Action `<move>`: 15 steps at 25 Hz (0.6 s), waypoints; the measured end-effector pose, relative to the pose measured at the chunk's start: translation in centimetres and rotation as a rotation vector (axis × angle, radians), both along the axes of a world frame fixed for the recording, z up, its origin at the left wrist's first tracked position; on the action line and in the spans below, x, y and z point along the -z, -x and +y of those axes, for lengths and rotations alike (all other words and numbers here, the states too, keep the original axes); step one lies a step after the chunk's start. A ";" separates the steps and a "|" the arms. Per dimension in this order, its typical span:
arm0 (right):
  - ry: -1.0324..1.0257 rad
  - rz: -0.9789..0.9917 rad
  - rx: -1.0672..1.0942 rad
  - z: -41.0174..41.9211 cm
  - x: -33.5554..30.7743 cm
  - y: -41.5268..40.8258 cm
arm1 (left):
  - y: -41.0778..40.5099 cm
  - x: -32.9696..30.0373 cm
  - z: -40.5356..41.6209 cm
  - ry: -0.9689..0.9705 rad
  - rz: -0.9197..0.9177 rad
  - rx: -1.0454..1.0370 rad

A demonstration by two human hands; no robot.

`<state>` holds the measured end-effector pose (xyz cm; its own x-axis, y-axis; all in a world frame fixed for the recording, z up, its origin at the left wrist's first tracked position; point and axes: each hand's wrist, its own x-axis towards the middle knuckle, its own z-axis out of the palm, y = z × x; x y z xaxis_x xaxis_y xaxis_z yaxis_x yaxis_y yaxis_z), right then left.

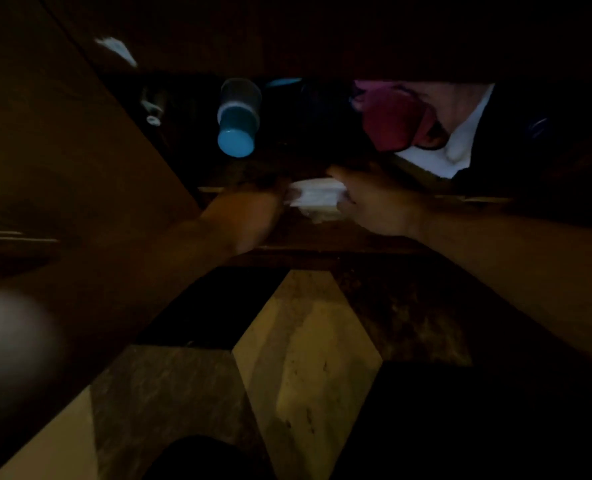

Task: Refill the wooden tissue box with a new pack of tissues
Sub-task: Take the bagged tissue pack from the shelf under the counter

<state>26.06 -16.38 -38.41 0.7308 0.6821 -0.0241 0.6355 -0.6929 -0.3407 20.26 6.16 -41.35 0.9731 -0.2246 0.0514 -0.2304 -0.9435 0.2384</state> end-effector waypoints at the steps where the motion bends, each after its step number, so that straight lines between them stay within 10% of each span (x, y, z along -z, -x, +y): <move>1: 0.029 0.041 -0.012 -0.3 -1.4 1.2 | 1.7 -1.5 -0.1 -0.011 0.026 0.027; 15: 0.040 0.200 -0.092 -3.2 -31.2 12.1 | 14.4 -35.2 -4.2 -0.060 0.297 -0.009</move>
<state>13.93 -19.55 -7.19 0.6437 0.7412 -0.1904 0.6191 -0.6506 -0.4398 5.82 1.99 -6.16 0.9456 -0.2097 -0.2488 -0.1501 -0.9596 0.2381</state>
